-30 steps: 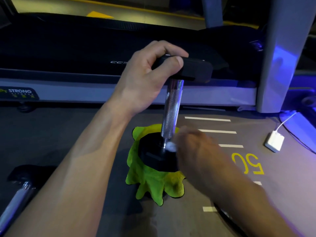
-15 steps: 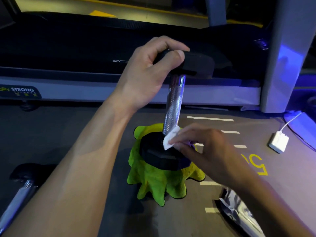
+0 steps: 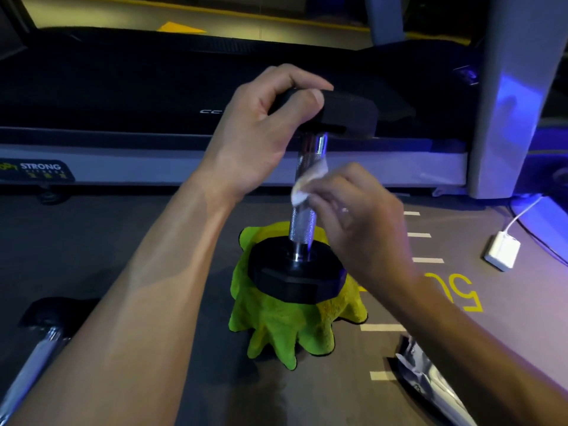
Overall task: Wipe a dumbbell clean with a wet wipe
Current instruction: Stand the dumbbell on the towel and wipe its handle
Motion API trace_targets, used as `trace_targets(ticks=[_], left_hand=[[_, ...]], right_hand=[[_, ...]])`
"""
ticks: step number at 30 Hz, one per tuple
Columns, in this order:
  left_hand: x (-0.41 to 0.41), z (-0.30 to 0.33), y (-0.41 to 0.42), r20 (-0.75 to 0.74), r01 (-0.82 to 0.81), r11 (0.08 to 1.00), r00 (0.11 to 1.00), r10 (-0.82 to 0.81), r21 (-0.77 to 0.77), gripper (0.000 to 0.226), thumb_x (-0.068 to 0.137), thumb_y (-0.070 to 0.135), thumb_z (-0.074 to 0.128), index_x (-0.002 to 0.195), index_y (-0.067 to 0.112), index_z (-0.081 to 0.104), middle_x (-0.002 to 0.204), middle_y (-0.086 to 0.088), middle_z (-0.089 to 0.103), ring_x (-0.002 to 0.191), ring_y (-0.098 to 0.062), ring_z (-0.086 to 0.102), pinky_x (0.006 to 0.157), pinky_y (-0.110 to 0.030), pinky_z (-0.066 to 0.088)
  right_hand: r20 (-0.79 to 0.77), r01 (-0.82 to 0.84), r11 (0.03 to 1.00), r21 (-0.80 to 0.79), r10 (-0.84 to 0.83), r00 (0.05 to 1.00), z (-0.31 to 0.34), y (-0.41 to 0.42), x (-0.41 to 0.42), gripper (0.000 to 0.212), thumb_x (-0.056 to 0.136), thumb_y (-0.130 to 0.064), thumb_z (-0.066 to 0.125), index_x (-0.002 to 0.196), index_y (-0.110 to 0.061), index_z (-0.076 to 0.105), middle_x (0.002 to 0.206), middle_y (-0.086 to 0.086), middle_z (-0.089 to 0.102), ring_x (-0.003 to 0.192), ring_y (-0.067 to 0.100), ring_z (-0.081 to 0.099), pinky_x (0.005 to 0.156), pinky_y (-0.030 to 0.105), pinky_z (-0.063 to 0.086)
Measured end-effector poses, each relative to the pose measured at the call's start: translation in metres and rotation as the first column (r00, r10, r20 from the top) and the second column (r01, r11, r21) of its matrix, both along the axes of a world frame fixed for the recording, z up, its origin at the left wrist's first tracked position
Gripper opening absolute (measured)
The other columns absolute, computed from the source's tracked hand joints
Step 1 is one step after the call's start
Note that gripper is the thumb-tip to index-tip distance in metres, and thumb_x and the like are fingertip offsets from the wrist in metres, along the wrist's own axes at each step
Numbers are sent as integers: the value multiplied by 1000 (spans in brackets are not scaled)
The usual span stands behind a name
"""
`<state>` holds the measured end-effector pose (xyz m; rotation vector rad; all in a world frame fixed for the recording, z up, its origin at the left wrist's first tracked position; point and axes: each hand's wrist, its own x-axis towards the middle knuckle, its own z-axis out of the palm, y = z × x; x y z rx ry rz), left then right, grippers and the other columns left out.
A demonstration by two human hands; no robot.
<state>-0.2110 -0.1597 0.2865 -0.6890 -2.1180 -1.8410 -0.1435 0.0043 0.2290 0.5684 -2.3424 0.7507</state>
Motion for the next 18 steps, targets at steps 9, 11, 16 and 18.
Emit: trace_targets(ticks=[9, 11, 16, 18], left_hand=[[0, -1, -2, -13, 18, 1000, 1000, -18, 1, 26, 89, 37, 59, 105, 24, 75, 117, -21, 69, 103, -13, 65, 96, -31, 50], [0, -1, -3, -13, 19, 1000, 1000, -19, 0, 27, 89, 37, 59, 107, 23, 75, 117, -20, 69, 104, -12, 64, 96, -30, 49], [-4, -2, -5, -22, 19, 1000, 1000, -19, -2, 27, 89, 39, 60, 107, 25, 75, 116, -18, 70, 105, -13, 64, 99, -36, 48], [-4, -1, -3, -8, 17, 1000, 1000, -17, -14, 26, 89, 37, 61, 107, 24, 75, 116, -17, 70, 103, -9, 64, 97, -30, 49]], right_hand=[[-6, 2, 1000, -30, -3, 1000, 11, 4, -6, 13, 90, -3, 70, 93, -14, 75, 92, -5, 62, 77, -5, 47, 75, 11, 40], [22, 36, 999, -36, -36, 999, 3, 0, 3, 15, 89, 0, 68, 91, -14, 72, 95, -4, 63, 81, 0, 52, 76, 11, 41], [145, 12, 1000, 8, -13, 989, -11, -4, 24, 20, 87, -1, 71, 90, -21, 73, 98, -10, 65, 85, 5, 60, 77, 11, 43], [-9, 79, 996, -27, -79, 997, 6, -8, 4, 15, 90, -4, 71, 97, -16, 76, 100, -3, 67, 88, 7, 60, 80, 8, 39]])
